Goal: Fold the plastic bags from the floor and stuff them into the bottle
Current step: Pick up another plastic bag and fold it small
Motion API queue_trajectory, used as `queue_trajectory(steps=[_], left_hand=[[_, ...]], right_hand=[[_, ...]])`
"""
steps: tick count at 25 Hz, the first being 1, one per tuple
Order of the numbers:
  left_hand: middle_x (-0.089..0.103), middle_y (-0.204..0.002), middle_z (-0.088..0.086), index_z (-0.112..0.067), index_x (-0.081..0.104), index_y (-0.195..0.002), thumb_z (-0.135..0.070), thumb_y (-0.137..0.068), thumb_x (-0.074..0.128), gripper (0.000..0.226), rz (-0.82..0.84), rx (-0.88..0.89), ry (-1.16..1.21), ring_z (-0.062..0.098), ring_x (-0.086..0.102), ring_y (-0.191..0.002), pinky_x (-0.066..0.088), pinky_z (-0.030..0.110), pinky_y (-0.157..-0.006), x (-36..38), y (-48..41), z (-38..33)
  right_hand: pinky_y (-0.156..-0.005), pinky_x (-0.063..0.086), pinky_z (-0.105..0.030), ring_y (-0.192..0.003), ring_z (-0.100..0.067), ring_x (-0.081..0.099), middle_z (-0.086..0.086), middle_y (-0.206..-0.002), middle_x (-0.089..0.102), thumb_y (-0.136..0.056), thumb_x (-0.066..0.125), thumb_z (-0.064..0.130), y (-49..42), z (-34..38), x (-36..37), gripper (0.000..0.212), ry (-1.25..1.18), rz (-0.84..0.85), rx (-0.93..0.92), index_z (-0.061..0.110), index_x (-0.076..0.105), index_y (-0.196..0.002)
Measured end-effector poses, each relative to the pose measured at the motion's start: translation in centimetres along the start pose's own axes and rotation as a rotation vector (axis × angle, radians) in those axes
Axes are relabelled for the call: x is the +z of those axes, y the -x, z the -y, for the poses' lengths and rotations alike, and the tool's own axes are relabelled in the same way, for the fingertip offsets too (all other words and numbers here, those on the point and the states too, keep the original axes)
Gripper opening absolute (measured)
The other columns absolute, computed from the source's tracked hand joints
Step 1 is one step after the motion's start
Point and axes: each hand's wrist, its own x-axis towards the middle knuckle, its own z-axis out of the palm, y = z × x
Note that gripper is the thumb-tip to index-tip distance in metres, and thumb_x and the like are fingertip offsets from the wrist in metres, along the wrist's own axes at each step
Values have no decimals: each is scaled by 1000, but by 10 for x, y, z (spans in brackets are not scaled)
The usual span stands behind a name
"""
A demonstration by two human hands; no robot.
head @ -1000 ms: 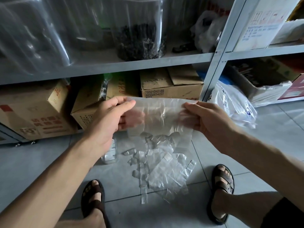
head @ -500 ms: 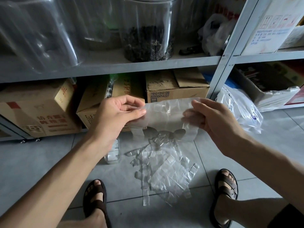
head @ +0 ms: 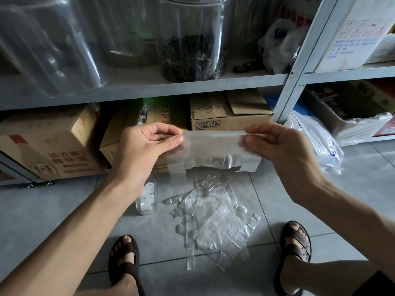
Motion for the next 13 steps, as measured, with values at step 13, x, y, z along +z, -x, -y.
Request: queue_trajectory(steps=[13], left_hand=[[77, -77, -1, -19, 76, -85, -4, -76, 81, 19, -10, 119, -194, 13, 75, -76, 55, 18, -69, 1, -6, 2]], right_hand=[[-75, 59, -27, -82, -20, 73, -12, -86, 77, -83, 73, 1, -9, -2, -13, 16, 173, -46, -20, 14, 74, -92]])
